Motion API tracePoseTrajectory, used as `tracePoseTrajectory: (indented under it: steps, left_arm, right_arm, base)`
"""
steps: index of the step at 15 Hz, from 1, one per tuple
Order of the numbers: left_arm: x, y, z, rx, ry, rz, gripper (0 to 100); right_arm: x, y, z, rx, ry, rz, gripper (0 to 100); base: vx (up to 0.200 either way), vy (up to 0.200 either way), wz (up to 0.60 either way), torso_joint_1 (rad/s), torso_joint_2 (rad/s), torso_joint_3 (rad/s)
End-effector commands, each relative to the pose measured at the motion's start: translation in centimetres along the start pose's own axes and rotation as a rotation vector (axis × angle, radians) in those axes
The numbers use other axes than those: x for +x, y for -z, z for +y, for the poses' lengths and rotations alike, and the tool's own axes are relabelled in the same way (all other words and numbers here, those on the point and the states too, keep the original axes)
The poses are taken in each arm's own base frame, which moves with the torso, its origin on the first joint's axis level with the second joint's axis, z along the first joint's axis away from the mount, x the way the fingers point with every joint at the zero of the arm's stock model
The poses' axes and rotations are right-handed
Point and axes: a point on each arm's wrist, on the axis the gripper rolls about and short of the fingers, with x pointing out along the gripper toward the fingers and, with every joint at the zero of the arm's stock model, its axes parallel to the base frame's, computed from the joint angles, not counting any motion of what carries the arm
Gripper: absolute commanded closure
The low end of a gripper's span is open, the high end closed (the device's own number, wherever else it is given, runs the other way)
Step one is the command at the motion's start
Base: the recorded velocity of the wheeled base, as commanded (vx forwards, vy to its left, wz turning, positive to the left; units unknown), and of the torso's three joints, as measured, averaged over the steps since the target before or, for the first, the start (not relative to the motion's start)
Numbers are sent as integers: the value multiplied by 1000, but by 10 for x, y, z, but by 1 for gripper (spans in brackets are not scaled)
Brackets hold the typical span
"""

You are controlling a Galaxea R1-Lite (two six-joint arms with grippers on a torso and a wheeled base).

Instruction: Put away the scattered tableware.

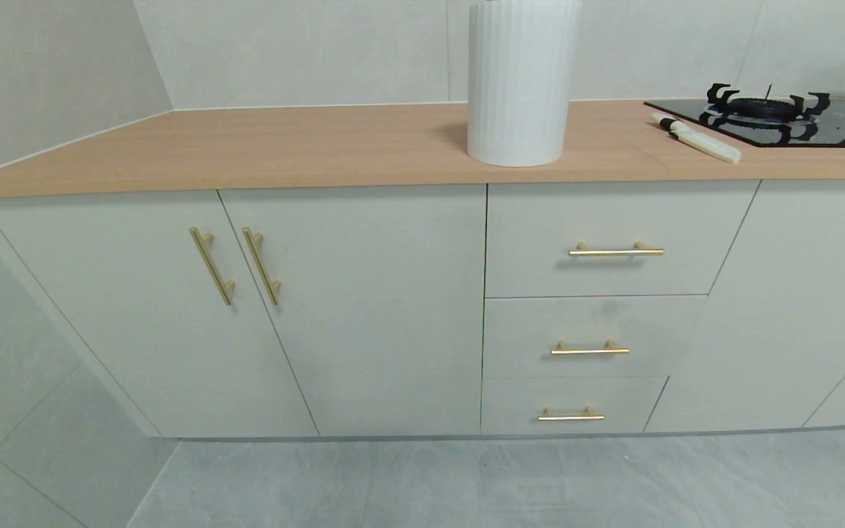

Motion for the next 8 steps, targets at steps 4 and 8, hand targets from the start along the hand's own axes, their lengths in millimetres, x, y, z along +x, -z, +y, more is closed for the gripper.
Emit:
tracePoseTrajectory:
  steps: [4, 8]
  left_arm:
    - [0, 0, 0, -1, 0, 0, 0]
    - [0, 0, 0, -1, 0, -1, 0]
  right_arm:
    - [0, 1, 0, 15, 8, 8, 0]
    - [0, 0, 0, 16, 8, 6, 0]
  base:
    - [0, 0, 0, 0, 0, 0]
    - [0, 0, 0, 0, 0, 0]
